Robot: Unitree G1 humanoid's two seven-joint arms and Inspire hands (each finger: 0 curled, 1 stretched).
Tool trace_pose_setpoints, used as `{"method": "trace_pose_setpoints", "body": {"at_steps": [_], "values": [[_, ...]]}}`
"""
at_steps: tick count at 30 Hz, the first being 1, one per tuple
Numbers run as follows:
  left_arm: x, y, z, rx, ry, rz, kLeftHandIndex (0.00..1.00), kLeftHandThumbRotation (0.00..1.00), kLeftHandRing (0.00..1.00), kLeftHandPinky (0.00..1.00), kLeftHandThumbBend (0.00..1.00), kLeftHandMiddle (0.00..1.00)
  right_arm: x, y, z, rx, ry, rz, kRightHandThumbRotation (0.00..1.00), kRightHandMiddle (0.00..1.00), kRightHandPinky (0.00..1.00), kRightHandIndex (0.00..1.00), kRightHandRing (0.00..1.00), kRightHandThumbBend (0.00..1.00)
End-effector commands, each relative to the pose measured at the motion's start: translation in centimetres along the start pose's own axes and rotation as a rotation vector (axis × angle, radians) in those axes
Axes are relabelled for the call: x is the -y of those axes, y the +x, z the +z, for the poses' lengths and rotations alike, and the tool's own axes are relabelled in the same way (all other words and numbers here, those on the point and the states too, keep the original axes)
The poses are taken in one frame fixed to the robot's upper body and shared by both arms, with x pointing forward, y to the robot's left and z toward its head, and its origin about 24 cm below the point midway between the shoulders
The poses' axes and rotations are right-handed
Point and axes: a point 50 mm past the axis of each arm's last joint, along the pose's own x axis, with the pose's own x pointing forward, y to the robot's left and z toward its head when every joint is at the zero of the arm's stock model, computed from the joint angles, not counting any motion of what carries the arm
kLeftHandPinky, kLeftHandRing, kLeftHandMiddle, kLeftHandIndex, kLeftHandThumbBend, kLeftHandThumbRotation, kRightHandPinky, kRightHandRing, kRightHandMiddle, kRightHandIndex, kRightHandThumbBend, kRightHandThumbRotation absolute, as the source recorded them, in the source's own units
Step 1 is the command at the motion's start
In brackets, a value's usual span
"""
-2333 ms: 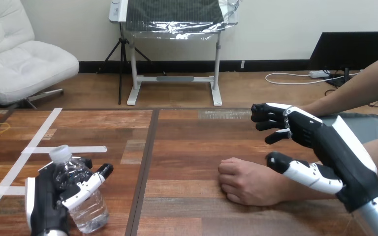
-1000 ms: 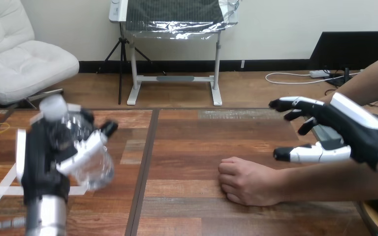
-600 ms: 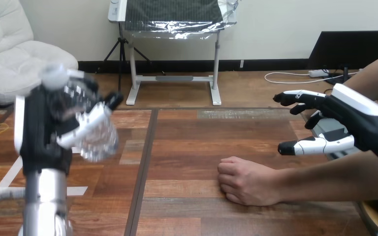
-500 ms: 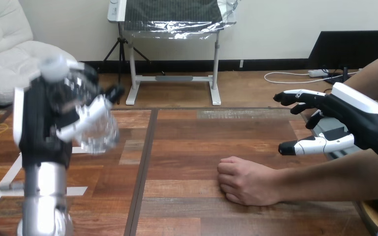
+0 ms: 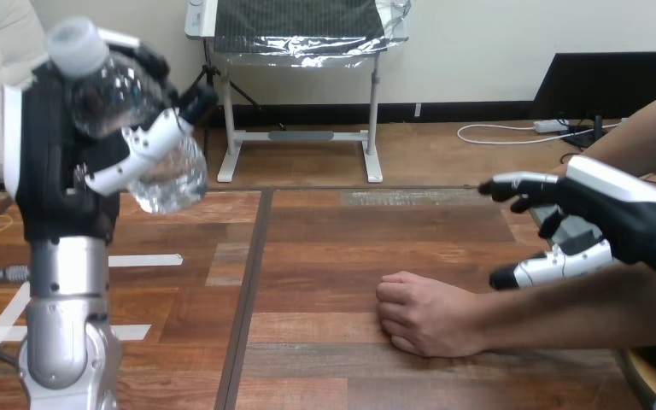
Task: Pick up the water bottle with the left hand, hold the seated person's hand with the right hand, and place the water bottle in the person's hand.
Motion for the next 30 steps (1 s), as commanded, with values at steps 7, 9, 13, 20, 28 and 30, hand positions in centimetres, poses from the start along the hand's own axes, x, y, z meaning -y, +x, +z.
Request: {"method": "trace_pose_setpoints", "body": {"at_steps": [7,9,13,20,28,30], "values": [[0.5,1.6,1.5,0.096,-0.033,-0.018,0.40,0.00,0.28,0.22,0.61,0.34,1.7,0.7,0.0,-0.036,-0.110,0.017,0.51,0.94,0.97,0.93,0.95,1.00],[0.5,1.6,1.6,0.100,-0.032,-0.019,0.40,0.00,0.28,0.22,0.61,0.34,1.5,0.8,-0.1,-0.044,-0.125,0.030,0.52,0.94,0.98,0.93,0.95,1.00],[0.6,1.6,1.6,0.103,-0.033,-0.020,0.40,0.00,0.28,0.22,0.61,0.34,1.3,1.0,-0.3,-0.054,-0.150,0.056,0.55,0.94,0.99,0.94,0.95,1.00],[0.7,1.5,1.7,0.103,-0.043,-0.016,0.40,0.00,0.28,0.22,0.61,0.34,0.6,1.4,-0.6,-0.090,-0.174,0.112,0.58,0.95,1.00,0.95,0.95,1.00],[0.8,1.5,1.7,0.100,-0.052,-0.018,0.39,0.00,0.27,0.22,0.61,0.34,-0.1,1.7,-1.0,-0.101,-0.223,0.157,0.61,0.96,1.00,0.96,0.96,1.00],[0.8,1.4,1.7,0.100,-0.051,-0.018,0.39,0.00,0.27,0.22,0.61,0.34,-0.4,1.8,-1.2,-0.113,-0.231,0.171,0.63,0.97,1.00,0.96,0.96,1.00]]}}
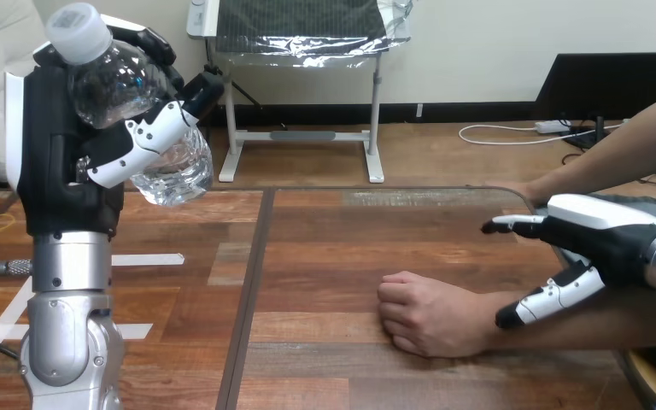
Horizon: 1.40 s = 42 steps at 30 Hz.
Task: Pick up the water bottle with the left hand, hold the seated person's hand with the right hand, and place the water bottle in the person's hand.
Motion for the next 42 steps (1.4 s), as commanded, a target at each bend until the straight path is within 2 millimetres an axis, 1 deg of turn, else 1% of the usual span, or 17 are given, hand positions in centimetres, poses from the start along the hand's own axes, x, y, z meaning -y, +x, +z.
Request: {"method": "trace_pose_setpoints", "body": {"at_steps": [1,9,23,38,42], "values": [[0.6,1.4,1.6,0.095,-0.034,-0.009,0.39,0.00,0.27,0.22,0.61,0.34,0.9,0.2,-0.3,-0.026,-0.046,-0.001,0.63,0.97,1.00,0.96,0.96,1.00],[0.5,1.2,1.5,0.086,-0.050,-0.008,0.39,0.00,0.27,0.22,0.61,0.34,0.1,0.7,-0.4,-0.028,-0.077,0.030,0.65,0.98,1.00,0.98,0.97,1.00],[0.3,1.1,1.4,0.082,-0.050,-0.009,0.39,0.00,0.27,0.22,0.60,0.34,-1.2,1.3,-0.6,-0.052,-0.091,0.060,0.64,1.00,1.00,0.99,0.99,1.00],[0.2,1.0,1.4,0.082,-0.050,-0.006,0.39,0.00,0.27,0.22,0.59,0.34,-2.4,1.8,-0.6,-0.071,-0.126,0.108,0.62,0.98,1.00,0.98,0.98,1.00],[0.1,1.0,1.3,0.081,-0.055,-0.005,0.39,0.00,0.27,0.22,0.59,0.34,-2.7,1.9,-0.6,-0.075,-0.120,0.118,0.58,0.97,1.00,0.98,0.97,1.00]]}}
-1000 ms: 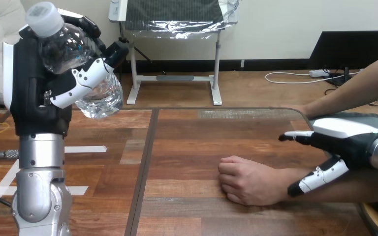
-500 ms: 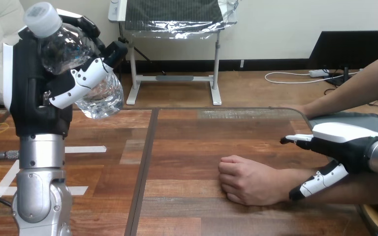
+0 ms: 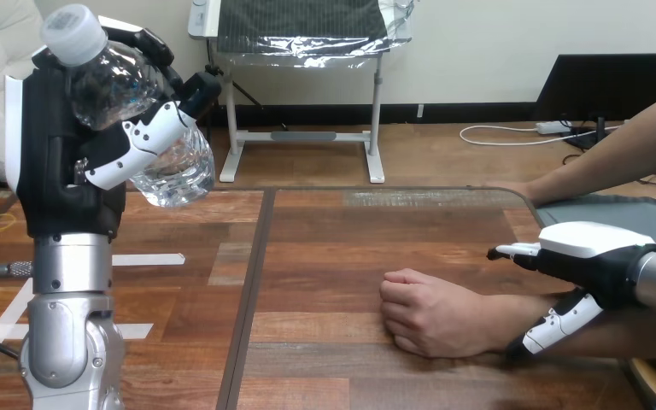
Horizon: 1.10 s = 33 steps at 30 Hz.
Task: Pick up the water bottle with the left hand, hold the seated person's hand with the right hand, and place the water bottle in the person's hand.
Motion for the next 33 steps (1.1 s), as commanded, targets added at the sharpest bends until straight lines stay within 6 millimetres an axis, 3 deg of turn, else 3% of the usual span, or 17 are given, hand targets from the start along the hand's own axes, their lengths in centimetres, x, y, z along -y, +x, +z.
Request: {"method": "trace_pose_setpoints", "body": {"at_steps": [1,20,33], "values": [[0.2,1.1,1.4,0.083,-0.022,-0.005,0.39,0.00,0.27,0.22,0.59,0.34,-0.7,0.8,0.3,-0.011,0.016,0.031,0.57,0.97,1.00,0.97,0.97,1.00],[0.1,1.2,1.4,0.085,-0.037,0.001,0.39,0.00,0.26,0.21,0.58,0.33,-2.5,1.6,0.4,-0.062,0.046,0.108,0.38,0.95,0.95,0.95,0.94,1.00],[0.0,1.2,1.5,0.087,-0.046,0.001,0.40,0.00,0.27,0.21,0.58,0.34,-3.9,2.1,0.8,-0.098,0.066,0.171,0.49,0.95,0.72,0.94,0.95,1.00]]}}
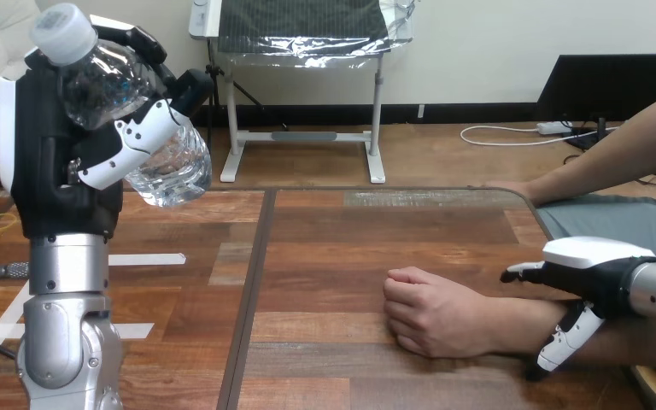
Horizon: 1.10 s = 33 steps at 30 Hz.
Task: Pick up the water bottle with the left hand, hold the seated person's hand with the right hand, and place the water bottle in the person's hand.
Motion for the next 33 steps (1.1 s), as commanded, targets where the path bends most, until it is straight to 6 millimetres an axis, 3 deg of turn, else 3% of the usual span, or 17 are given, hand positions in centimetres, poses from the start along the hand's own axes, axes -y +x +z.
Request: {"method": "trace_pose_setpoints", "body": {"at_steps": [1,33], "values": [[0.3,1.2,1.5,0.084,-0.019,-0.010,0.40,0.00,0.27,0.21,0.58,0.34,-2.7,1.3,1.0,0.008,0.027,0.096,0.49,0.95,0.72,0.94,0.95,1.00],[-0.3,1.5,1.9,0.105,-0.017,0.008,0.40,0.00,0.26,0.21,0.58,0.33,-5.9,2.1,1.4,0.013,0.085,0.123,0.53,0.90,0.67,0.91,0.90,0.95]]}}
